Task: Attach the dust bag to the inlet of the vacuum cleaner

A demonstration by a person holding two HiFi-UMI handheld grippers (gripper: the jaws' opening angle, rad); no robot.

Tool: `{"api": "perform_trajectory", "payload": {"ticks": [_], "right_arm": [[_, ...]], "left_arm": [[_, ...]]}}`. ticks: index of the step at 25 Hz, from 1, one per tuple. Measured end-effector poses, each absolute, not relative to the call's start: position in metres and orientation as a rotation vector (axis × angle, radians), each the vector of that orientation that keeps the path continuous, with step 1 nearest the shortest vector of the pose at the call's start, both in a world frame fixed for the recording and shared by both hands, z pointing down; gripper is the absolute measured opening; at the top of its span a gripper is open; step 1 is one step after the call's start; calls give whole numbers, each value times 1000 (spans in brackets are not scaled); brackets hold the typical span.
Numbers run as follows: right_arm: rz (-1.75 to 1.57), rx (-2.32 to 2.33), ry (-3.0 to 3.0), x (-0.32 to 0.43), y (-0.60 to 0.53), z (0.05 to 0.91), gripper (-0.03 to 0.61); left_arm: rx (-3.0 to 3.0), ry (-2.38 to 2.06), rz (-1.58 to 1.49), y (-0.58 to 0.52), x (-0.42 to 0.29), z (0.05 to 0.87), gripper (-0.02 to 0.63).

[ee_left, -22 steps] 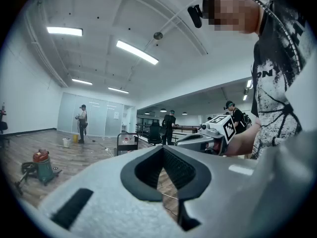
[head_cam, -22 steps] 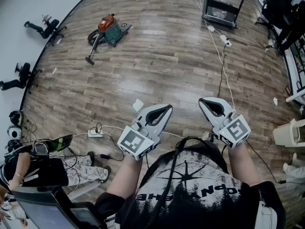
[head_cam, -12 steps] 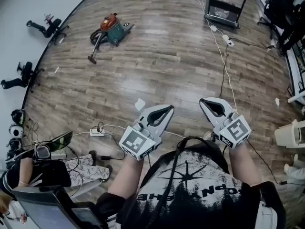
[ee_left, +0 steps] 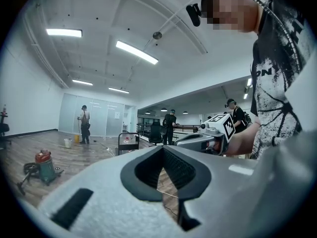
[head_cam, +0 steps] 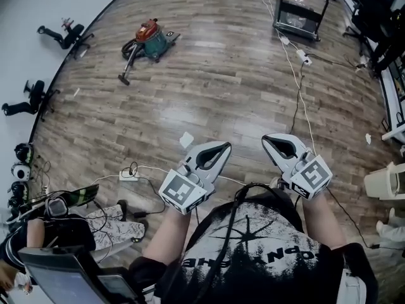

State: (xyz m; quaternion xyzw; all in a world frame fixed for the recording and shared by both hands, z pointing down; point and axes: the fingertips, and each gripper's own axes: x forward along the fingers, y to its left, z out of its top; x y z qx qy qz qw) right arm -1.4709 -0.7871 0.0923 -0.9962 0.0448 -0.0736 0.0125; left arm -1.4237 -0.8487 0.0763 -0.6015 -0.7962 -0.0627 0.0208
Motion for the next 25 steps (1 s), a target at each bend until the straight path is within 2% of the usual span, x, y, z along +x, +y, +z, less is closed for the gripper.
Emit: {"api": "perform_trajectory", "payload": {"ticks": [14,25], "right_arm": [[-233,-3120,172,-1468,-801,87,8],[-241,-3073,215,-1437,-758,104,8]], "left_arm": [[-1932,-2478,-230,-866,-1421,79,-2],[-1936,-2428,-312,-828,-1396,95,-2]]}}
